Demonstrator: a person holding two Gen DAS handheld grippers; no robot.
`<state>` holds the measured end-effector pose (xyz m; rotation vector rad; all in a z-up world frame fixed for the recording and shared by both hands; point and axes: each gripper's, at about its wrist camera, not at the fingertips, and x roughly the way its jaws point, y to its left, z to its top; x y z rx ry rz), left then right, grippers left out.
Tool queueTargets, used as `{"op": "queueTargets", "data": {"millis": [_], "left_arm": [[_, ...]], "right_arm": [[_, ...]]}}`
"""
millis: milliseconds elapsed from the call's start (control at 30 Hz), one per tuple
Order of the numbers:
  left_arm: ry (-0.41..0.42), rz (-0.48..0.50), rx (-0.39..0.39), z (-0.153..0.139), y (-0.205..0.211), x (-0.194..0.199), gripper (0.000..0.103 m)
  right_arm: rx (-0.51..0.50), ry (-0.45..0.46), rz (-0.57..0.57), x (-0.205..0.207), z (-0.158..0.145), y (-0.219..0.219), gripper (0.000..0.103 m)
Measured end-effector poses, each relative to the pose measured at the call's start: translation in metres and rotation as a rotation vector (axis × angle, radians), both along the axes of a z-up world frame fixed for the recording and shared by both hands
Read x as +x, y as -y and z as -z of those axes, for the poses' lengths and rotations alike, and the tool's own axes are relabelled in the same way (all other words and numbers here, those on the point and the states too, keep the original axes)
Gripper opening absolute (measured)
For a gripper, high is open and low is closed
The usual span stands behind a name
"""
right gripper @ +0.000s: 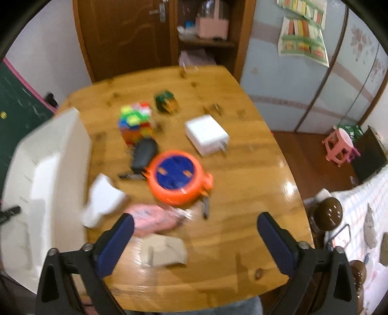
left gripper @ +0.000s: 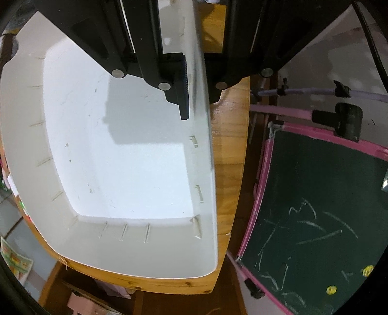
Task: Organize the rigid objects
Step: 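Grasp the beige plastic block with the right tool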
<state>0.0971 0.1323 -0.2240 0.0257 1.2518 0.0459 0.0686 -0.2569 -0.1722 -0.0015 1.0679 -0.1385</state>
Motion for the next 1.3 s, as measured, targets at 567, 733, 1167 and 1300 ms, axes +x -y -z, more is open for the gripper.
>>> {"op": "queueTargets", "data": {"millis": [567,733,1167,1300], "left_arm": [[-0.002,0.008,0.006,0.0,0.001,0.001,0.007],[-0.011,0.01,0.005,0.001,0.003,-0.001,0.007],[-0.025,0.012,-0.019,0.001,0.003,-0.008,0.007],[-0.026,0.01,-0.025,0.002,0.003,-0.012,0.007]], "right_arm": [[0.089,-0.141,-0.163,-0.009,0.051,-0.024,0.089],[0.037,-0.172,-0.189,-0.011,0.065,-0.036,0.082],[0.051,-0.165,-0.198,-0.019,0.059,-0.036,0.062],[0.059,-0.1,-0.188,-0.023,0.036,-0.035,0.062]]}}
